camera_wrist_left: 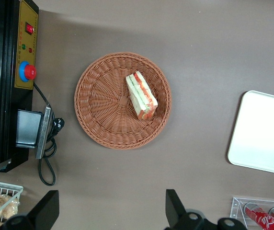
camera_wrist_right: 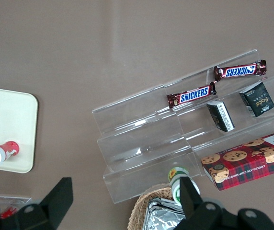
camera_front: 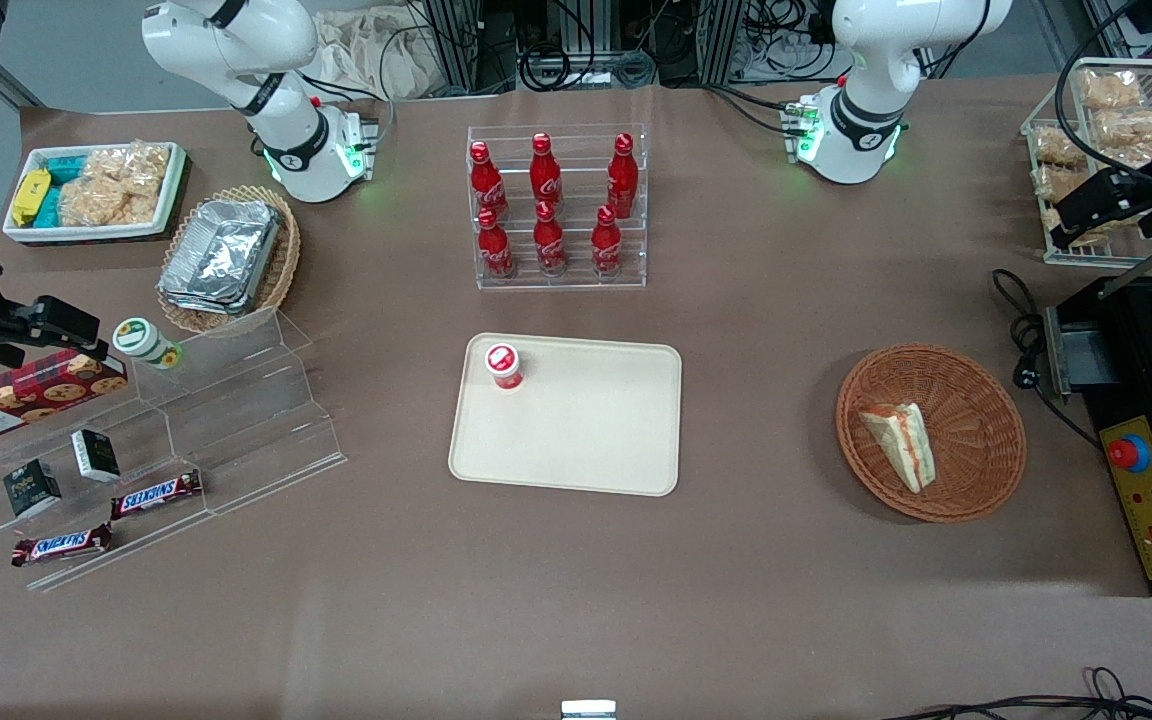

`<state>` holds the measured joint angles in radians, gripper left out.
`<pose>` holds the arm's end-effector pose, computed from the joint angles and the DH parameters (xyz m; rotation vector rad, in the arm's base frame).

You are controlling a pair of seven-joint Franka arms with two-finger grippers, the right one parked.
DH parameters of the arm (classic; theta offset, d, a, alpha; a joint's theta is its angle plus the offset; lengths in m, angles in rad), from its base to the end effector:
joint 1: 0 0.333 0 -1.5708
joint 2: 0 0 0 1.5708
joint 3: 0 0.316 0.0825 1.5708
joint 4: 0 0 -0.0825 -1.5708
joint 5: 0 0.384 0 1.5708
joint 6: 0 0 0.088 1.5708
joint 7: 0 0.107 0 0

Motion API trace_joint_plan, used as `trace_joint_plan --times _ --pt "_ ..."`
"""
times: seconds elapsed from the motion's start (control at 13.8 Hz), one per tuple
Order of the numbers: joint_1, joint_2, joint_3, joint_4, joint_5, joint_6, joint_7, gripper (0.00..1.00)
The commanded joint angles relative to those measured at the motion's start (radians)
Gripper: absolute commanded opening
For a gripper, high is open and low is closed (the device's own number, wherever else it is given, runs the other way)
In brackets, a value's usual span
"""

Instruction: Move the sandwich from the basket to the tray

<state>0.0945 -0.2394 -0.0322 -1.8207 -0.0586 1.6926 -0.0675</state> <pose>0.4890 0.0230 0.6415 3.0788 0.2069 0.1715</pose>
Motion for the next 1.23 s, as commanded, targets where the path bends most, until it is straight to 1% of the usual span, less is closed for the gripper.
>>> trace_joint_plan --times 0.0,0.15,0.8,0.94,1.16 --pt "-0.010 0.002 0.011 0.018 0.014 -0.011 0.009 1.00" --pt "-0.012 0.002 0.008 0.015 0.032 -0.005 0.008 1.00" --pt "-0.013 0.008 0.006 0.000 0.026 -0.011 -0.005 1.00" --pt "-0.013 0.029 0.006 -0.005 0.025 -0.007 -0.006 1.00" --pt "-0.016 0.095 0.005 -0.005 0.034 0.021 -0.008 1.00"
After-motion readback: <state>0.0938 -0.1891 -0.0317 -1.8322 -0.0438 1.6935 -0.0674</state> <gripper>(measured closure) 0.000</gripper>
